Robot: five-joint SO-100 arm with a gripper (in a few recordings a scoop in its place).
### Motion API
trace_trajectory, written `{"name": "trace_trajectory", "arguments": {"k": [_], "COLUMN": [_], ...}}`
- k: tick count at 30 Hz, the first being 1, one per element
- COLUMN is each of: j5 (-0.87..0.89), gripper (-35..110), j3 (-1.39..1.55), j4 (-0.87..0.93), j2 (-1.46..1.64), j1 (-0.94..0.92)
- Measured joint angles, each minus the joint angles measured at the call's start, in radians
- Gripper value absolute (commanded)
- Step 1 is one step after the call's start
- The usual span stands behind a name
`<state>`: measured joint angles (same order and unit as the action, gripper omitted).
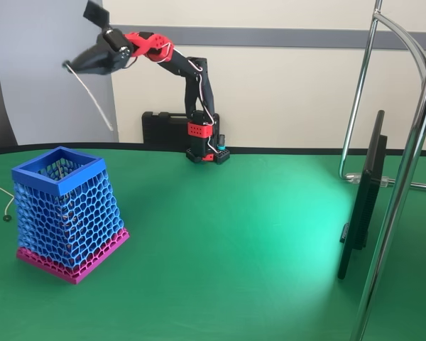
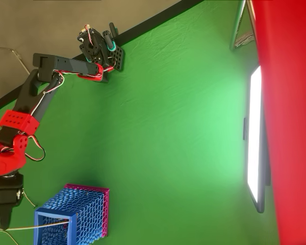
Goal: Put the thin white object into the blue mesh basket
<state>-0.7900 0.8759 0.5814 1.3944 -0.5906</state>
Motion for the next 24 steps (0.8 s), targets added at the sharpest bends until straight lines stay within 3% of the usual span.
{"name": "trace_trajectory", "arguments": {"k": [11, 14, 24], "j5": [-0.265, -0.383, -0.357], "gripper": [2, 2, 21], "j3": [0.081, 0.272, 0.546], "j4": [-0.376, -0.594, -0.67], "j2": [-0.172, -0.187, -0.156], "j1": [-0.04, -0.021, 0.078]}}
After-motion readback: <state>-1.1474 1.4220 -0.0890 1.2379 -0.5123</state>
